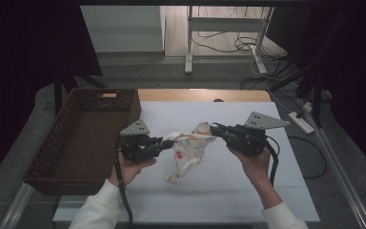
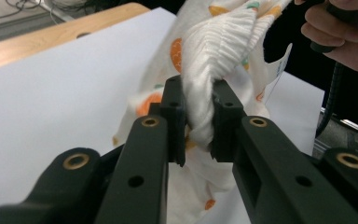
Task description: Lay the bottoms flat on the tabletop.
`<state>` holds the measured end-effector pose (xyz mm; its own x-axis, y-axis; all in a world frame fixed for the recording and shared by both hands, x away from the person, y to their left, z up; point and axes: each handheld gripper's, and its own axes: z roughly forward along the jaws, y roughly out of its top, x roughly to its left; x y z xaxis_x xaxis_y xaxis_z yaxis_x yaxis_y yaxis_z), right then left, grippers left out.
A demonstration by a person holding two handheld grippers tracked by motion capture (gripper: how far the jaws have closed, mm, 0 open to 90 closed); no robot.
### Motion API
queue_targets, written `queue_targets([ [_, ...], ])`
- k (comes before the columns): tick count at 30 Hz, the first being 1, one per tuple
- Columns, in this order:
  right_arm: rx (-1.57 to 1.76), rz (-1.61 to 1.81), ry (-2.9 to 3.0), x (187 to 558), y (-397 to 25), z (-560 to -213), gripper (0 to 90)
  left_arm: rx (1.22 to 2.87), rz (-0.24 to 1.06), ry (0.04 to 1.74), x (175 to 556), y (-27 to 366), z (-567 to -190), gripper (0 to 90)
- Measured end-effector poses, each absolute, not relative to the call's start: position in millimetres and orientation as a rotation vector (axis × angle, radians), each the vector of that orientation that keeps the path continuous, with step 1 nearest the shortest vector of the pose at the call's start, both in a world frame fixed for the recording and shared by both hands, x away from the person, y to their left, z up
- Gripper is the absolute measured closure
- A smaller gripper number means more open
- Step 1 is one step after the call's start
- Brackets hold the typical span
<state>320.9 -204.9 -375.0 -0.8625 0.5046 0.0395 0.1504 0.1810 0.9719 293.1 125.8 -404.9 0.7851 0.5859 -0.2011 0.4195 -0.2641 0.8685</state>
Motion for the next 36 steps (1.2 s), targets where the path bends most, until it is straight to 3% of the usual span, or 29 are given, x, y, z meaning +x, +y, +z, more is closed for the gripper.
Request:
queue_targets([
  [26,0.58,1.754,2.077,316,-208,-336,82.4,1.865,0.258,0.713,294,125,-364,78.8],
  [36,0.594,1.749,2.072,318,-209,-337,82.4,1.875,0.252,0.712,296,123,-364,78.8],
])
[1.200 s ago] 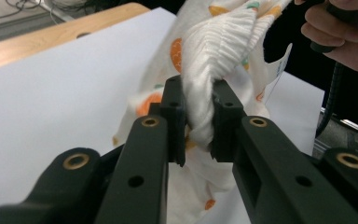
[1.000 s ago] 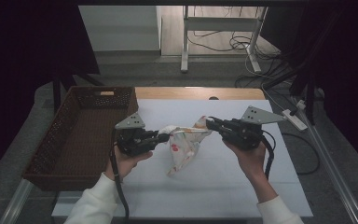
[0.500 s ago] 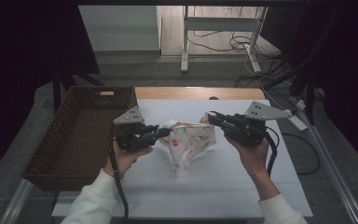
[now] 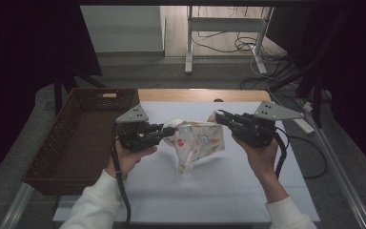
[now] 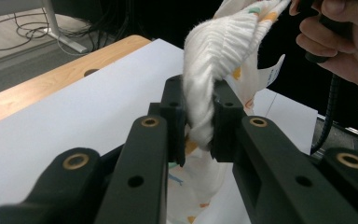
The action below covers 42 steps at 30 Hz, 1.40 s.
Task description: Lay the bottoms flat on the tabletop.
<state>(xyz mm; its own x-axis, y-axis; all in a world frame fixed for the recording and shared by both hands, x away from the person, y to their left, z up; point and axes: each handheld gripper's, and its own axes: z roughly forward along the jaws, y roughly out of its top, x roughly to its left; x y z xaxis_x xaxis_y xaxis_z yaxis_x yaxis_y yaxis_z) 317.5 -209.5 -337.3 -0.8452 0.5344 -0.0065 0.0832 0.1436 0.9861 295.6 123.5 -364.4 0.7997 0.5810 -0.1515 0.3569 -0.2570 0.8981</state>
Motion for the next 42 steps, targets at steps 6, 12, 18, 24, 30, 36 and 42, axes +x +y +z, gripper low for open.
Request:
queue_targets([
  [6,0.603,1.745,2.081,319,-209,-343,82.4,1.879,0.246,0.718,296,124,-368,78.7],
  [12,0.603,1.745,2.08,318,-210,-343,82.4,1.881,0.245,0.715,296,123,-368,78.8],
  [18,0.607,1.745,2.081,319,-211,-344,82.4,1.881,0.241,0.717,297,122,-369,78.7],
  [24,0.606,1.75,2.085,317,-212,-346,82.4,1.882,0.24,0.71,295,122,-369,78.8],
  [30,0.582,1.768,2.076,301,-215,-345,82.4,1.871,0.232,0.66,278,122,-365,78.8],
  [36,0.574,1.748,2.063,265,-218,-338,82.2,1.879,0.216,0.618,254,120,-365,78.8],
  [42,0.64,1.697,2.081,254,-220,-348,82.1,1.906,0.186,0.648,252,115,-381,78.7],
])
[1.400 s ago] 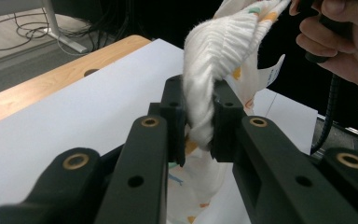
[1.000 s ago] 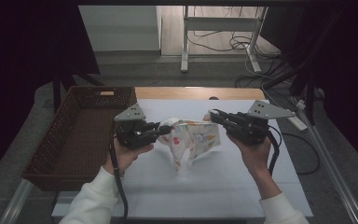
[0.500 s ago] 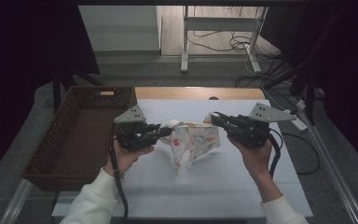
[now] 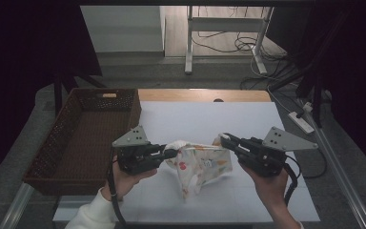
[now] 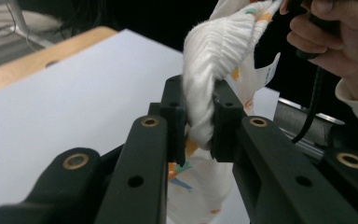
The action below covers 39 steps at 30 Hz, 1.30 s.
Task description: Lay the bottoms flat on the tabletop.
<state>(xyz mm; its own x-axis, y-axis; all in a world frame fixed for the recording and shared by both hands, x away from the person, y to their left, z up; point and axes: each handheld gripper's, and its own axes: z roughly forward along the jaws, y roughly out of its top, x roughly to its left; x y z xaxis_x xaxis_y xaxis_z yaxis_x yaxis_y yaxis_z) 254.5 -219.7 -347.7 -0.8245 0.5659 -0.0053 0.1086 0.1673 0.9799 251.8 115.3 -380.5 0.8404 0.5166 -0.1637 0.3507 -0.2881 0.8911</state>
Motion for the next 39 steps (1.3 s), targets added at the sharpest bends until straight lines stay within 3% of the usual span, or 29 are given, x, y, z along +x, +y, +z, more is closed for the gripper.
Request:
queue_targets([
  [13,0.832,1.64,2.15,311,-220,-401,82.0,1.939,0.162,0.797,302,101,-418,78.4],
  [25,0.924,1.549,2.187,348,-213,-417,81.8,1.975,0.148,0.878,333,97,-431,77.7],
  [39,0.98,1.516,2.205,366,-210,-430,80.9,1.991,0.113,0.906,351,99,-440,76.1],
])
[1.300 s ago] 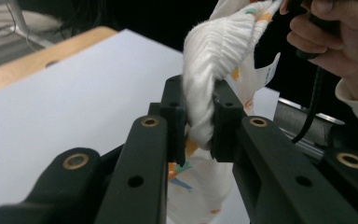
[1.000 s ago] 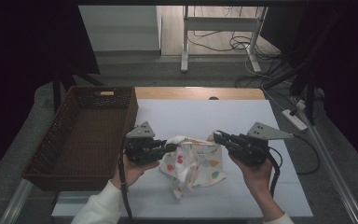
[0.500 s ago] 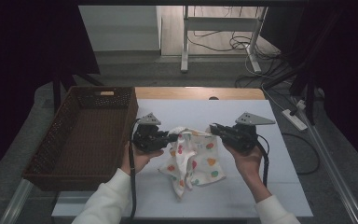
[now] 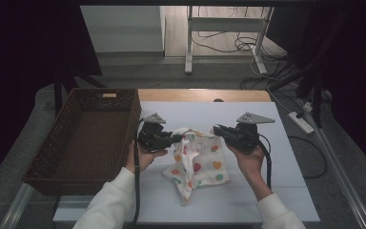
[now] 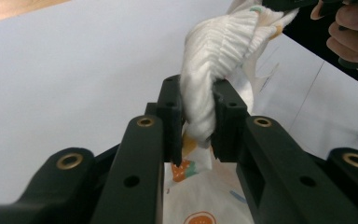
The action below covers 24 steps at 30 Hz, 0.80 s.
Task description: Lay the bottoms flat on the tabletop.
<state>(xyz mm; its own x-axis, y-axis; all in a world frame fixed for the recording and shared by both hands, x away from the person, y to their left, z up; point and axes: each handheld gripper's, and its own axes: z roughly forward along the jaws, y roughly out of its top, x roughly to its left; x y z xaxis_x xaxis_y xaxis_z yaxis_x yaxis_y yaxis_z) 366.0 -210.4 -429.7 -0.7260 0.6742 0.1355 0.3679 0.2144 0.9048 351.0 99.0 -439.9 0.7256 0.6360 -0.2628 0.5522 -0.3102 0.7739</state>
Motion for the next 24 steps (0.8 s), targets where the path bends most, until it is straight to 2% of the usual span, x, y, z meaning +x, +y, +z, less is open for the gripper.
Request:
queue_targets([
  [14,1.002,1.463,2.213,379,-206,-437,80.1,2.0,0.108,0.928,362,98,-445,70.5],
  [16,1.008,1.444,2.213,383,-204,-438,78.4,2.0,0.122,0.96,365,98,-446,64.2],
  [17,1.017,1.434,2.203,386,-204,-439,74.2,1.999,0.137,0.989,367,97,-447,55.7],
  [19,1.063,1.411,2.174,393,-204,-440,57.9,1.992,0.136,1.024,370,98,-448,41.9],
  [22,1.103,1.438,2.167,397,-207,-442,50.7,1.99,0.126,1.04,369,100,-449,32.3],
  [24,1.086,1.411,2.181,395,-206,-442,47.2,1.984,0.122,1.033,368,103,-449,31.6],
])
